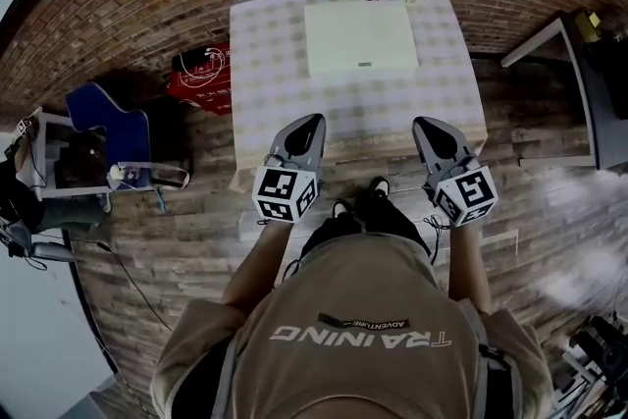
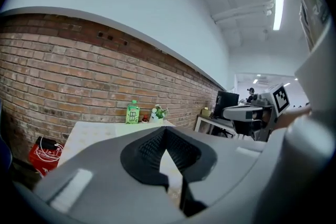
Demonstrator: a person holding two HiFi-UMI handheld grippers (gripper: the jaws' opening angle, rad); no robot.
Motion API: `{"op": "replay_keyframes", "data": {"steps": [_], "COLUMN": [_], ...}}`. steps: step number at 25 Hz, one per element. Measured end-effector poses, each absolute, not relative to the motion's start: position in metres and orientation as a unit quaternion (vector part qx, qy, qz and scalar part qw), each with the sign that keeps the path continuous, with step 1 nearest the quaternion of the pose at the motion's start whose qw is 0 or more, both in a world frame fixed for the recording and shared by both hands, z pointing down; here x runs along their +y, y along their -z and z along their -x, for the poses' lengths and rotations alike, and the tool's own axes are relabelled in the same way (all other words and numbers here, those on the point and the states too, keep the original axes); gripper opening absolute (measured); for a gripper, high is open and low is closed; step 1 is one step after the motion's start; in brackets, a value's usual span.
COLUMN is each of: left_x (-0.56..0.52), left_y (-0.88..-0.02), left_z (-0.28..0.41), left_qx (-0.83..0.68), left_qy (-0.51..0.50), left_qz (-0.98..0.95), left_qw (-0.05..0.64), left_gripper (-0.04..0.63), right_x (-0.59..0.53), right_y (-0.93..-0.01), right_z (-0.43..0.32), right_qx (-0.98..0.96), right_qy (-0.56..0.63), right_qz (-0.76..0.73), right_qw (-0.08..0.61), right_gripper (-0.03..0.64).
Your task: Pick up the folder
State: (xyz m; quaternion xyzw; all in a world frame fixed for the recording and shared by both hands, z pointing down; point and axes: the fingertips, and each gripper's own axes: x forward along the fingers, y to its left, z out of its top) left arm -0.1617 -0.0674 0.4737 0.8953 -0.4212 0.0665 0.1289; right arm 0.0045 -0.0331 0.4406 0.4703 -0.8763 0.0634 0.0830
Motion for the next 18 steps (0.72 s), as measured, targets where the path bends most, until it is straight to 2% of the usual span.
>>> {"op": "replay_keyframes", "data": {"steps": [4, 18], "left_x": [-0.077, -0.158], "left_y": [-0.491, -0.475], "left_z": [0.148, 0.110], "left_qx": [-0.418, -0.464], "left_qy": [-0.079, -0.115], "left_qz": [-0.894, -0.870], "left_qw": [0.144, 0.123], "left_gripper": [0.005, 0.006], "right_x": [-0.049, -0.155], "right_y": [-0.449, -0.469], "right_z": [-0.018, -0.069], "right_qx": [-0.874, -0.894], "right_qy": [-0.074, -0.109], "right_qz": [-0.472, -0.430], "right_qw": [0.089, 0.054], "right_gripper": [0.011, 0.011]}}
